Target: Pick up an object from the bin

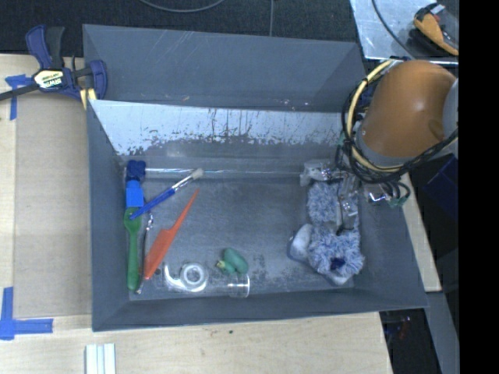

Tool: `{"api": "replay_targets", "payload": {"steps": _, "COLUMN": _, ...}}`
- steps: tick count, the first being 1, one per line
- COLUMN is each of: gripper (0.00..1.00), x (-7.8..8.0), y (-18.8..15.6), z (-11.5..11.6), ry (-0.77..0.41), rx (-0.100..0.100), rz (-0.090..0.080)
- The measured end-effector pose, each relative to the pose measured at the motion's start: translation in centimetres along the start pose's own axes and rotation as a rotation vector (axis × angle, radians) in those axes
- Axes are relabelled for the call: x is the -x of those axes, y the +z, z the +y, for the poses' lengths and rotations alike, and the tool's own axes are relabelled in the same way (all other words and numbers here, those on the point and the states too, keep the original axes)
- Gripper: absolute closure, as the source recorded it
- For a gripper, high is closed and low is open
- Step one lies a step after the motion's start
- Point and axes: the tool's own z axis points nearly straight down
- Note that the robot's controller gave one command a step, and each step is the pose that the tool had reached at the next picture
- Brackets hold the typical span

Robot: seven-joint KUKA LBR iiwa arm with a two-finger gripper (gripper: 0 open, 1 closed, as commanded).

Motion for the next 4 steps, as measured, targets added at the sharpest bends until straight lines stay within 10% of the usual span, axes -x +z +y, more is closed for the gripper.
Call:
{"api": "replay_targets", "payload": {"steps": 1, "gripper": 0.0, "x": -3.6, "y": 4.6, "z": -6.1, "ry": -0.33, "rx": 0.015, "rz": 0.004}}
{"api": "replay_targets", "payload": {"steps": 2, "gripper": 0.0, "x": 2.2, "y": 7.6, "z": -8.0, "ry": -0.028, "rx": 0.007, "rz": -0.002}}
{"api": "replay_targets", "payload": {"steps": 3, "gripper": 1.0, "x": -0.4, "y": 7.4, "z": -5.6, "ry": -0.853, "rx": 0.015, "rz": -0.018}}
{"api": "replay_targets", "payload": {"steps": 4, "gripper": 1.0, "x": -0.7, "y": 7.4, "z": -5.6, "ry": -0.854, "rx": 0.016, "rz": -0.017}}
